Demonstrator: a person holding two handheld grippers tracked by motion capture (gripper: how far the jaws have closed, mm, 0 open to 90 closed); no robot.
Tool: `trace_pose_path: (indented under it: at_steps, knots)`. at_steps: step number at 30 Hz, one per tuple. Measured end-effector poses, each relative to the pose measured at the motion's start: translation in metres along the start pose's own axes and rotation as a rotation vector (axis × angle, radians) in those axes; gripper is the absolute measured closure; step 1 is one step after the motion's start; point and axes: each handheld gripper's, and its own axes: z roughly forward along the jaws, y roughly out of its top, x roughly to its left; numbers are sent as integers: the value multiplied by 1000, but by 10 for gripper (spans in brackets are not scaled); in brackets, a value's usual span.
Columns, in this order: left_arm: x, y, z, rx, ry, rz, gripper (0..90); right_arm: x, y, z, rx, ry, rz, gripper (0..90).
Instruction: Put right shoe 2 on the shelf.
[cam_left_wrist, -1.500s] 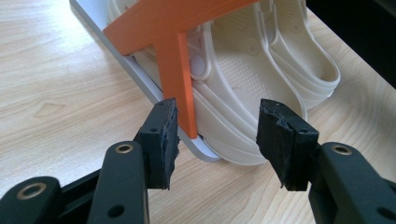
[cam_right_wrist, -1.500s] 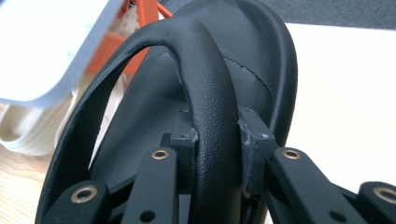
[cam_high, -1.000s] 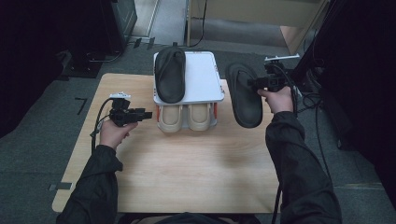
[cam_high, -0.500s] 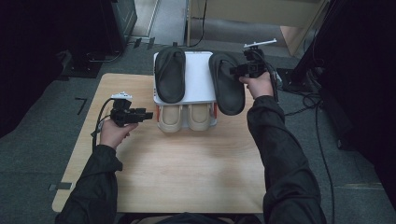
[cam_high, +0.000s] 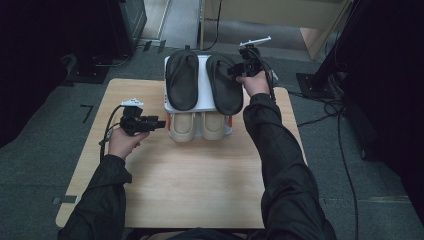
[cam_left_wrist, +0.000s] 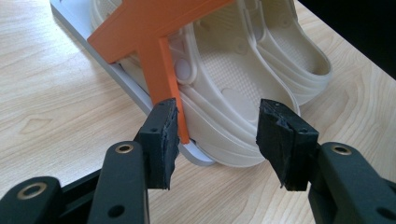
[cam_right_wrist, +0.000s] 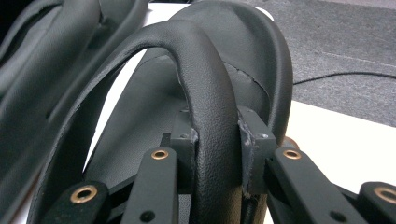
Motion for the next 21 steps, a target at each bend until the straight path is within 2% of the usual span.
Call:
trace_pose_path:
  at_steps: [9,17,18,20,21]
  knots:
    - [0,0,0,-10,-14,-4,485,11,16,18,-6,-22,-5,712]
    - [2,0,-1,-9,-13,-9,485,15,17,28,-6,-21,-4,706]
    - [2,0,0,-8,-13,-8,485,15,17,27,-8,-19,-9,696]
    - [2,0,0,-7,-15,-6,485,14,15,26,-10,-4,-29,597]
    - [2,0,0,-7,-16,-6,485,14,15,25,-5,7,-31,583]
